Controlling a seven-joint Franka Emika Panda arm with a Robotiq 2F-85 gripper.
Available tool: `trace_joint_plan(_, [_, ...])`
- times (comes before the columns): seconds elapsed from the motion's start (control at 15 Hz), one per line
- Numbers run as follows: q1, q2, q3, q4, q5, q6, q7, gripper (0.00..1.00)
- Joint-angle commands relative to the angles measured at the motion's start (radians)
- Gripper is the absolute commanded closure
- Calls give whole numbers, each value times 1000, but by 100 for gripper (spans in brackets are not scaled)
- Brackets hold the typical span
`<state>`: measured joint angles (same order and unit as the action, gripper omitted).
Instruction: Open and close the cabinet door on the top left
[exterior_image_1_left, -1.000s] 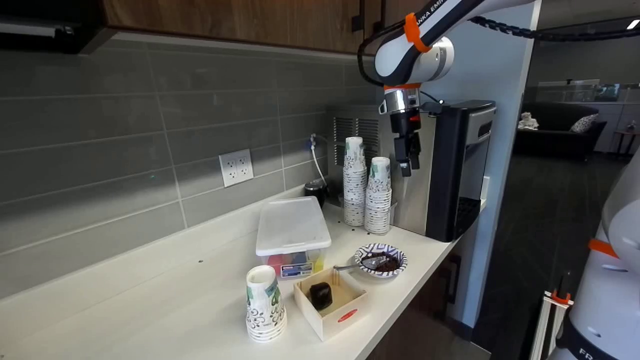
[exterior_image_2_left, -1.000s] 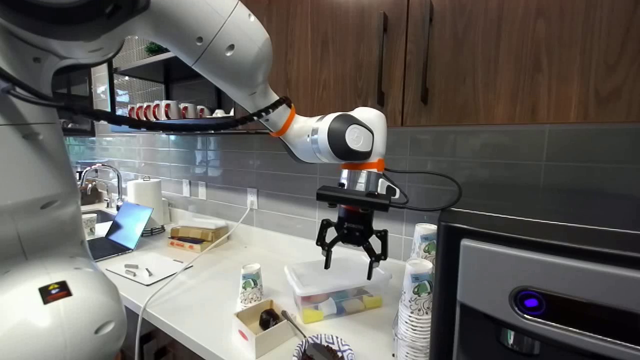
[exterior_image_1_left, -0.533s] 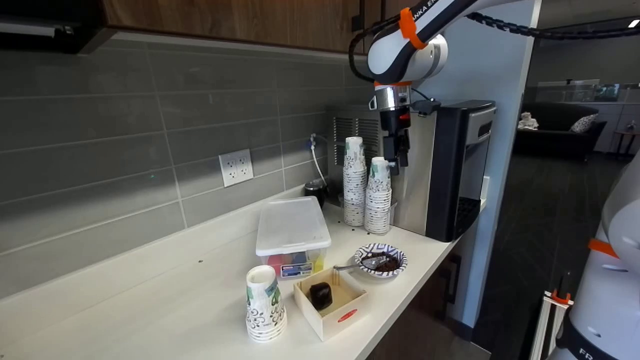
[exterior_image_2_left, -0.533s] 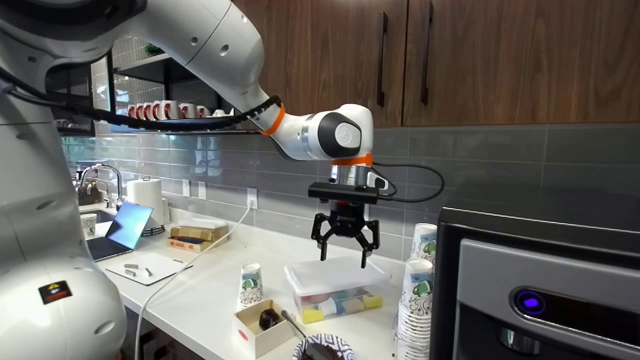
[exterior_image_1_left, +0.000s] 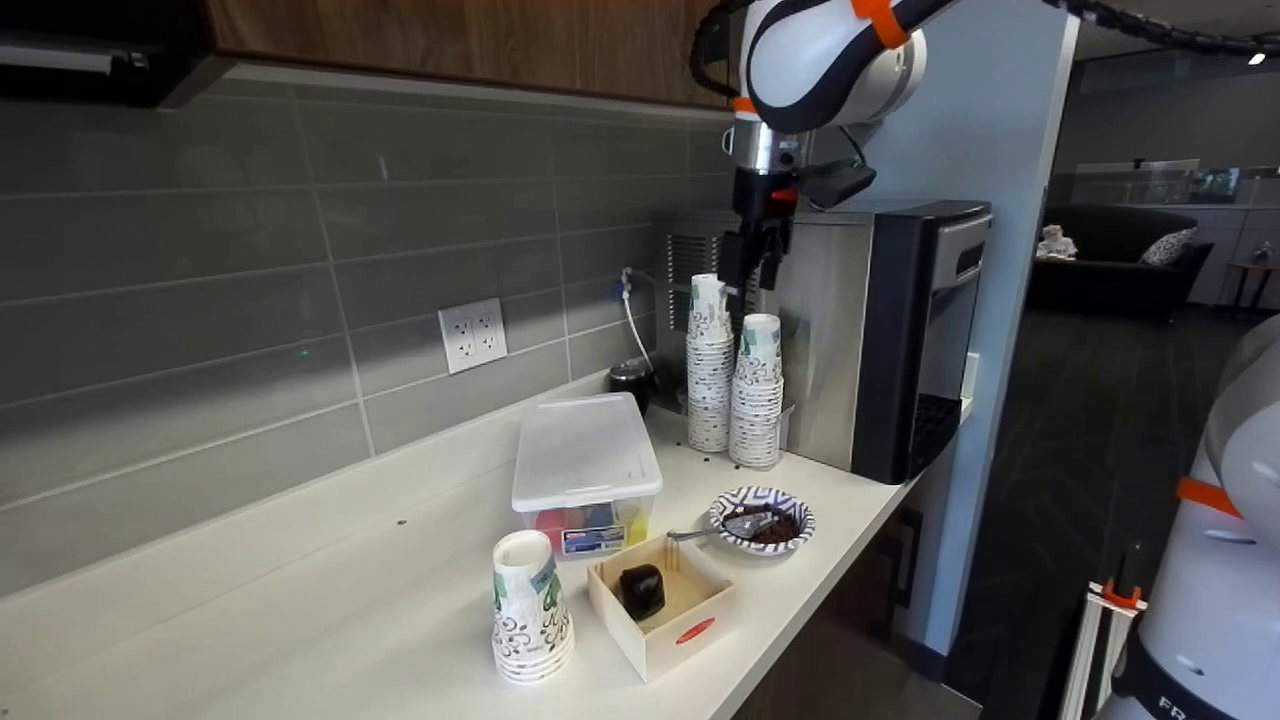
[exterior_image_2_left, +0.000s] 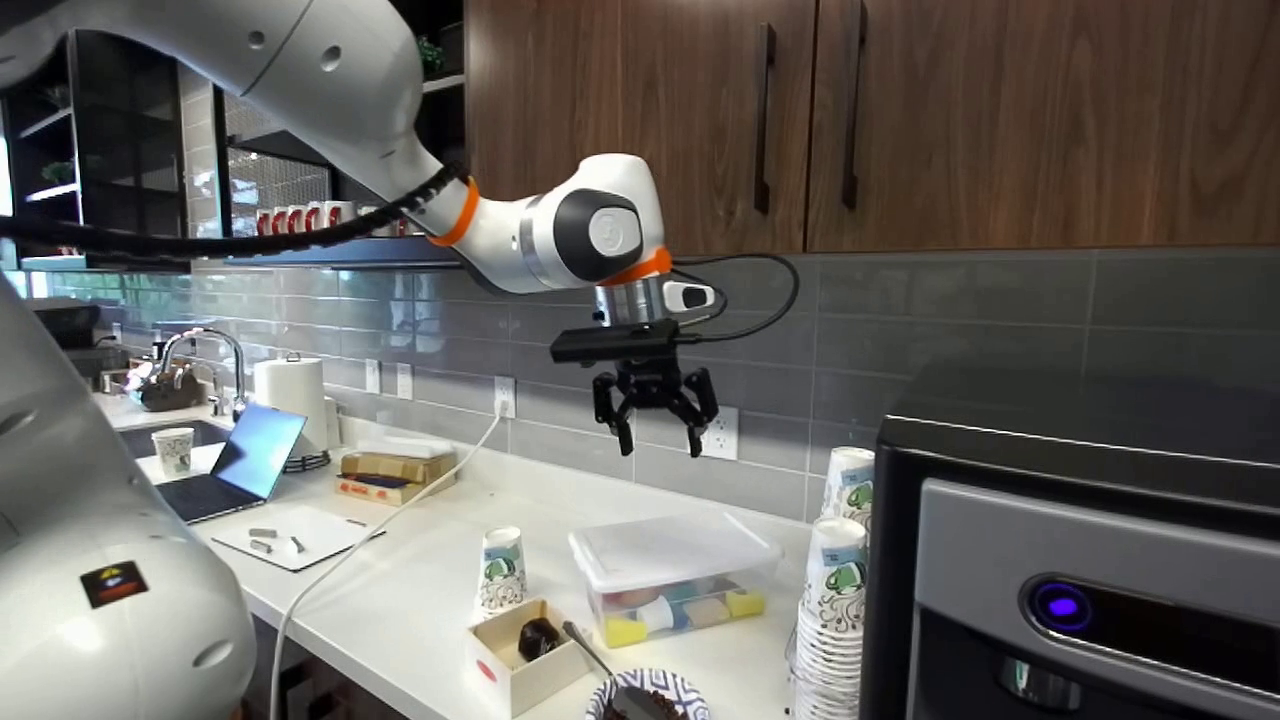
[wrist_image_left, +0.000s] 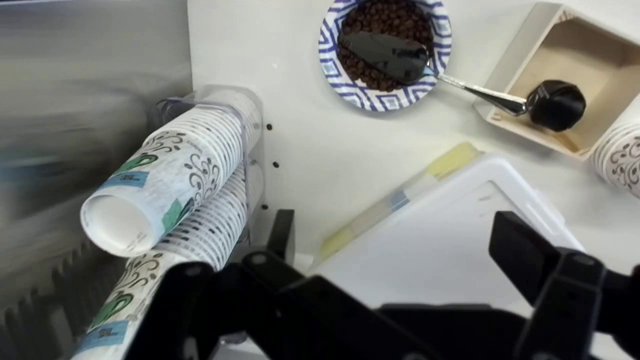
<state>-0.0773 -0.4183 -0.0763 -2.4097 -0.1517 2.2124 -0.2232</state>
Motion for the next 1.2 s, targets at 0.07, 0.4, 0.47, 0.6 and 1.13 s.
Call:
trace_joint_plan(0.07, [-39, -261, 58, -126, -104, 58, 154, 0])
trace_joint_plan(0.4, [-74, -433, 130, -62, -209, 29, 216, 0])
trace_joint_plan(0.47, [-80, -447, 143, -34, -228, 36, 221, 0])
trace_joint_plan(0.6, [-100, -450, 166, 22, -273, 73, 237, 0])
trace_joint_plan(1.13, [-282, -335, 239, 201, -467, 382, 361, 0])
